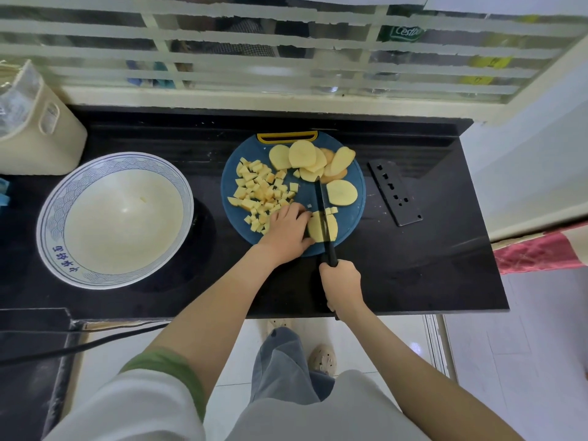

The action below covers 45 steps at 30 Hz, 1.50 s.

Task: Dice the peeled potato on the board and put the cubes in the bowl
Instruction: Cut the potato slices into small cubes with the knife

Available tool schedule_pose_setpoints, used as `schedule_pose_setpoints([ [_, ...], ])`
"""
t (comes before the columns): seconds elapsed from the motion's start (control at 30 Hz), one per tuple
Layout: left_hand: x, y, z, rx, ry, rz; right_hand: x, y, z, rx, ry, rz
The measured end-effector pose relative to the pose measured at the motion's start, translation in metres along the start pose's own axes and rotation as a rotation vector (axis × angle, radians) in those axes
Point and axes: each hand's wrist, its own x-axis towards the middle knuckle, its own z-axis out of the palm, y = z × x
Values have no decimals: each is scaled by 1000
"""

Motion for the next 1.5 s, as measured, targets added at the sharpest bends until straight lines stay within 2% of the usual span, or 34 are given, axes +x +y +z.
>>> schedule_pose_setpoints([
  [0.27,5,-3,-3,63,-7,86,7,0,-1,-113,15,47],
  [0.43,7,-4,-4,37,-18,113,10,-1,2,-101,12,74],
  [0.57,7,-5,-2,51,-24,113,8,0,-2,-3,-36,90],
  [0.77,7,-1,-4,201,7,101,0,-2,-5,71,-43,21],
  [0.93,3,2,-3,247,25,75,-2,-6,-10,41,-40,-38],
  [1.23,-4,3,-1,-11,104,-162,-1,2,0,48,-62,-18],
  [1.5,-1,7,0,-86,77,-197,10,7,3,-31,-73,61],
])
